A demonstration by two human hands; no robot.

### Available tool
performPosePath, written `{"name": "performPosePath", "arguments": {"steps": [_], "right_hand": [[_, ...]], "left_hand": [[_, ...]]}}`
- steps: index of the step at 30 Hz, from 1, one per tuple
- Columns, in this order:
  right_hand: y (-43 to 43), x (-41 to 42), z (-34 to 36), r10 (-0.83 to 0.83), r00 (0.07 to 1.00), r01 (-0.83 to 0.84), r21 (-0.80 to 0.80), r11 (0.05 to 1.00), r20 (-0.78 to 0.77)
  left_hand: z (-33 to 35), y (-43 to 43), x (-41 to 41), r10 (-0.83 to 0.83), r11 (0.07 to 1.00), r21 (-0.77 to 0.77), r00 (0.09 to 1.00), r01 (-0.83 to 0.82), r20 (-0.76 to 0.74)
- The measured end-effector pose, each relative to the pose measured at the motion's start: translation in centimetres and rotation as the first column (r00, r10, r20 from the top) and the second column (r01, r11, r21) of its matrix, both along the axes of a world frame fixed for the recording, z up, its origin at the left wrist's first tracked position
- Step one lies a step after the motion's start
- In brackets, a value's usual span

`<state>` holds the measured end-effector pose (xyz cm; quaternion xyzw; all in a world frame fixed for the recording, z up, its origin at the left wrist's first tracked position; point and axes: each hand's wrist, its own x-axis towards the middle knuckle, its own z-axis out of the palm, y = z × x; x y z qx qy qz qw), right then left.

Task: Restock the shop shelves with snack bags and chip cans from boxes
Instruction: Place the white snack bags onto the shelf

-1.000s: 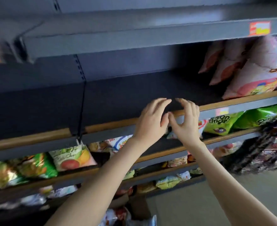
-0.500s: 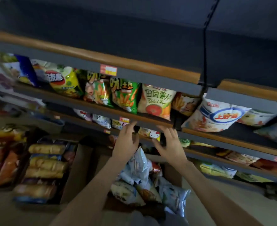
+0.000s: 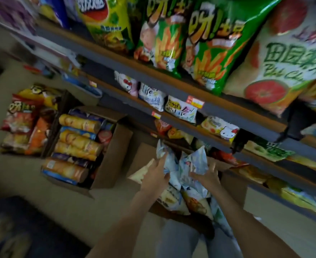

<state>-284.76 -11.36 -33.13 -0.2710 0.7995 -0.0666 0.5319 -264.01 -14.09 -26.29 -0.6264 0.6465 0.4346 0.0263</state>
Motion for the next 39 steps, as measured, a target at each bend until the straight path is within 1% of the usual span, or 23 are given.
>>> {"name": "performPosePath", "arguments": {"steps": [4, 5, 7, 9, 12, 14, 20, 23, 26, 28, 29, 31, 33, 36, 39], "right_hand": [[-0.2, 1.5, -3.7, -0.083, 0.996, 0.083, -0.019, 0.996, -0.026], [-0.2, 1.7, -4.0, -0.094, 0.994, 0.091, -0.043, 0.995, -0.058], [0.0, 1.8, -3.5, -0.094, 0.989, 0.083, -0.100, 0.992, -0.111], [0.4, 1.0, -2.0, -0.042, 0.995, 0.031, -0.116, 0.993, -0.090], [0.9, -1.3, 2.3, 0.083, 0.997, -0.082, -0.127, 0.988, 0.002], [1.2, -3.3, 6.1, 0.156, 0.985, -0.142, -0.173, 0.975, 0.073], [2.8, -8.5, 18.3, 0.253, 0.945, -0.192, -0.275, 0.942, 0.207], [3.4, -10.8, 21.7, 0.248, 0.941, -0.163, -0.335, 0.928, 0.229], [4.6, -12.5, 23.8, 0.160, 0.922, -0.010, -0.394, 0.919, 0.352], [5.7, -13.4, 24.2, 0.122, 0.906, 0.050, -0.388, 0.920, 0.405], [6.2, -13.8, 23.8, 0.114, 0.893, 0.066, -0.378, 0.923, 0.435], [7.4, -14.2, 23.3, 0.091, 0.844, 0.119, -0.350, 0.929, 0.529], [8.4, -14.5, 22.6, 0.051, 0.786, 0.179, -0.307, 0.935, 0.616], [9.5, -14.1, 22.2, 0.027, 0.761, 0.192, -0.265, 0.945, 0.649], [9.6, -13.2, 20.8, 0.057, 0.764, 0.129, -0.239, 0.962, 0.643]], "left_hand": [[-2.5, 0.6, -0.2, 0.004, 0.999, 0.041, 1.000, -0.005, 0.020], [-2.7, 0.8, -0.4, -0.007, 0.999, 0.041, 1.000, 0.006, 0.026], [-2.6, 1.1, -1.0, -0.031, 0.999, 0.041, 0.999, 0.030, 0.036], [-2.3, 1.3, -1.7, -0.064, 0.997, 0.033, 0.997, 0.063, 0.032], [-0.8, 1.2, -2.7, -0.139, 0.990, 0.028, 0.990, 0.139, 0.011], [0.8, 1.0, -3.4, -0.199, 0.979, 0.033, 0.980, 0.199, -0.001], [7.8, -0.5, -6.4, -0.420, 0.907, 0.002, 0.907, 0.420, -0.036], [11.3, 0.0, -8.0, -0.450, 0.886, -0.167, 0.889, 0.432, -0.084], [13.1, 2.9, -9.6, -0.432, 0.846, -0.391, 0.896, 0.362, -0.106], [12.8, 5.6, -10.5, -0.426, 0.750, -0.580, 0.903, 0.318, -0.055], [12.4, 6.9, -11.0, -0.404, 0.700, -0.648, 0.914, 0.300, -0.014], [11.8, 9.6, -12.0, -0.351, 0.632, -0.717, 0.934, 0.293, 0.072], [11.6, 12.2, -13.2, -0.293, 0.593, -0.749, 0.946, 0.295, 0.140], [10.9, 15.0, -14.4, -0.159, 0.594, -0.755, 0.960, 0.279, 0.229], [9.7, 15.8, -14.8, -0.036, 0.585, -0.784, 0.973, 0.205, 0.227]]}}
